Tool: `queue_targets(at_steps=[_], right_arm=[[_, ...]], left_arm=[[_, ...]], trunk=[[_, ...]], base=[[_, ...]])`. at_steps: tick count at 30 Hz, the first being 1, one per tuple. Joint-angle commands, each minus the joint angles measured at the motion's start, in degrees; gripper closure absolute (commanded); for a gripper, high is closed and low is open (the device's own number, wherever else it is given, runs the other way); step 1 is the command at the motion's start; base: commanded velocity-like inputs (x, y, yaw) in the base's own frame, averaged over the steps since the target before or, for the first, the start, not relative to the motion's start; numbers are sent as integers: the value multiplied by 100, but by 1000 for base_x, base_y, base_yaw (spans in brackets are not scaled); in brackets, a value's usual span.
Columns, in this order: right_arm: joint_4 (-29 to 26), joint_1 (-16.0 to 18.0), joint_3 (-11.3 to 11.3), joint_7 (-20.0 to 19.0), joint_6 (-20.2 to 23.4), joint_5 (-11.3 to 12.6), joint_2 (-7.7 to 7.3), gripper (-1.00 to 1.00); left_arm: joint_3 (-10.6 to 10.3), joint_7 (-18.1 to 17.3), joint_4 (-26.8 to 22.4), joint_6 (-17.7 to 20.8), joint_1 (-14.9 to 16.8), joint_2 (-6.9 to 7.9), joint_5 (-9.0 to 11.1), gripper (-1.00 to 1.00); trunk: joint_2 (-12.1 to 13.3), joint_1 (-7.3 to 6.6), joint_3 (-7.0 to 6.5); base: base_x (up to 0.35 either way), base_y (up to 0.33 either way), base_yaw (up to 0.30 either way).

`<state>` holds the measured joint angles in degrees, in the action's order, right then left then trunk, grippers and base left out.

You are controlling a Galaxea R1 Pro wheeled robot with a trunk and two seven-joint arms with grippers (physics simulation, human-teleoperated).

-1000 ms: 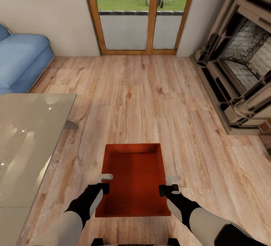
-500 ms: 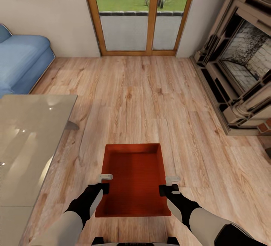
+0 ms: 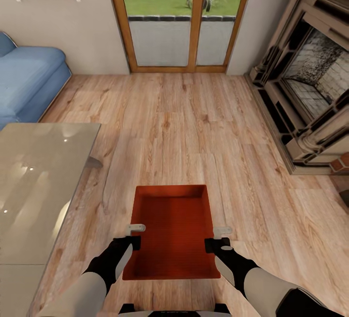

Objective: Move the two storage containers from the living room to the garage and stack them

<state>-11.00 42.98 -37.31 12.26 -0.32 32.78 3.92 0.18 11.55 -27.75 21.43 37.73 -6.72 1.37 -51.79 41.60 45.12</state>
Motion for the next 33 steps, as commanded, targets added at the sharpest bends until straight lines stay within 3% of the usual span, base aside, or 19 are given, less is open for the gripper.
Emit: queue_targets(at_steps=[1,33], right_arm=[[-16,9,171,84,-18,-88,-122,100],[-16,9,180,84,-21,-88,-128,100]], left_arm=[[-1,49,191,54,-3,30,-84,100],[-3,49,191,54,-3,30,-84,100]], trunk=[[38,-22,-16],[1322,-725,-590]], base=[[0,0,0],[0,0,0]])
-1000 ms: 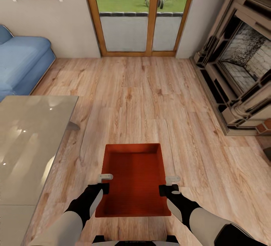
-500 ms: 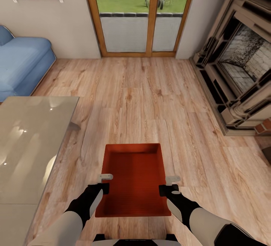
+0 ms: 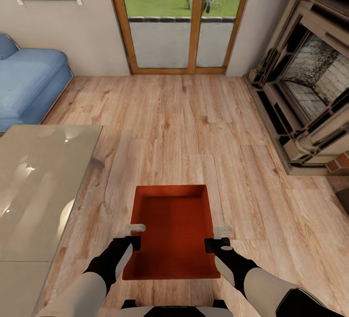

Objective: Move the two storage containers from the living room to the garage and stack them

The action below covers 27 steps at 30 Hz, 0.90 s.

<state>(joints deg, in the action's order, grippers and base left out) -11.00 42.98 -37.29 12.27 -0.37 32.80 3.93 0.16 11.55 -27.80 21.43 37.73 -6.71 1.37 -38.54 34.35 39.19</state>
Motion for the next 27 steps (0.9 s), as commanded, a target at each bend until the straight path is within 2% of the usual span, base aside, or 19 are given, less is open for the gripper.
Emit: queue_targets(at_steps=[1,27], right_arm=[[-17,9,179,83,-16,-90,-129,100],[-18,9,183,77,-16,-84,-133,100]], left_arm=[[-1,49,196,54,-3,29,-84,100],[2,58,196,54,-3,29,-84,100]], trunk=[[37,-21,-15],[1039,-570,-464]], base=[[0,0,0],[0,0,0]])
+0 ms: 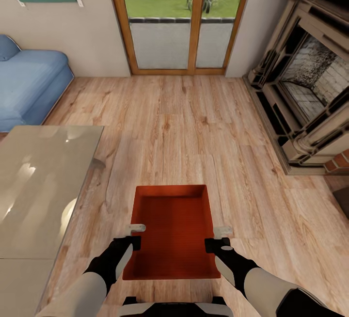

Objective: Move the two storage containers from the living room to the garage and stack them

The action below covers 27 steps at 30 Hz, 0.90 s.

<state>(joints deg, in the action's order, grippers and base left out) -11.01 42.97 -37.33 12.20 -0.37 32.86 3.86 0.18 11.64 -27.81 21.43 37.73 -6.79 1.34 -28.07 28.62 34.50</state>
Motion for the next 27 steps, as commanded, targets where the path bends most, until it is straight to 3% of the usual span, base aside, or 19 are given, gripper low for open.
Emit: queue_targets(at_steps=[1,27], right_arm=[[-18,9,185,86,-16,-88,-124,100],[-24,9,182,89,-27,-88,-112,100]], left_arm=[[0,52,197,54,-2,37,-81,100],[0,93,197,46,-2,37,-81,100]], trunk=[[-7,2,4],[-7,2,-197]], base=[[0,0,0],[0,0,94]])
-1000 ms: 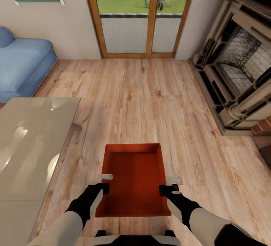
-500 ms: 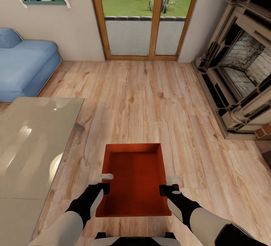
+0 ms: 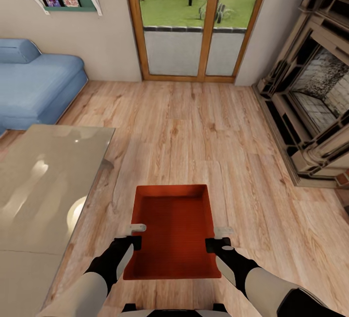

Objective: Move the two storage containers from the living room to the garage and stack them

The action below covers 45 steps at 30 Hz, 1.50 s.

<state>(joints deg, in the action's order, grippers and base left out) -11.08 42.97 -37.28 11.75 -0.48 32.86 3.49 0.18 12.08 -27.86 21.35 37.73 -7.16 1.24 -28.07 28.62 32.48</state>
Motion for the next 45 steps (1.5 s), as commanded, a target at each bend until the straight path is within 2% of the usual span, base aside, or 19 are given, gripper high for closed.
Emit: queue_targets(at_steps=[1,18,45], right_arm=[[-17,9,177,135,-15,-91,-76,100],[-17,9,177,135,-28,-91,-70,100],[-17,9,177,144,-35,-96,-77,100]], left_arm=[[-1,49,203,54,-2,74,-71,100],[-2,44,203,54,-3,74,-71,100],[-8,40,203,54,-2,74,-71,100]], trunk=[[-7,2,3],[-7,2,-84],[-7,2,-296]], base=[[0,0,9],[0,0,-117],[0,0,-3]])
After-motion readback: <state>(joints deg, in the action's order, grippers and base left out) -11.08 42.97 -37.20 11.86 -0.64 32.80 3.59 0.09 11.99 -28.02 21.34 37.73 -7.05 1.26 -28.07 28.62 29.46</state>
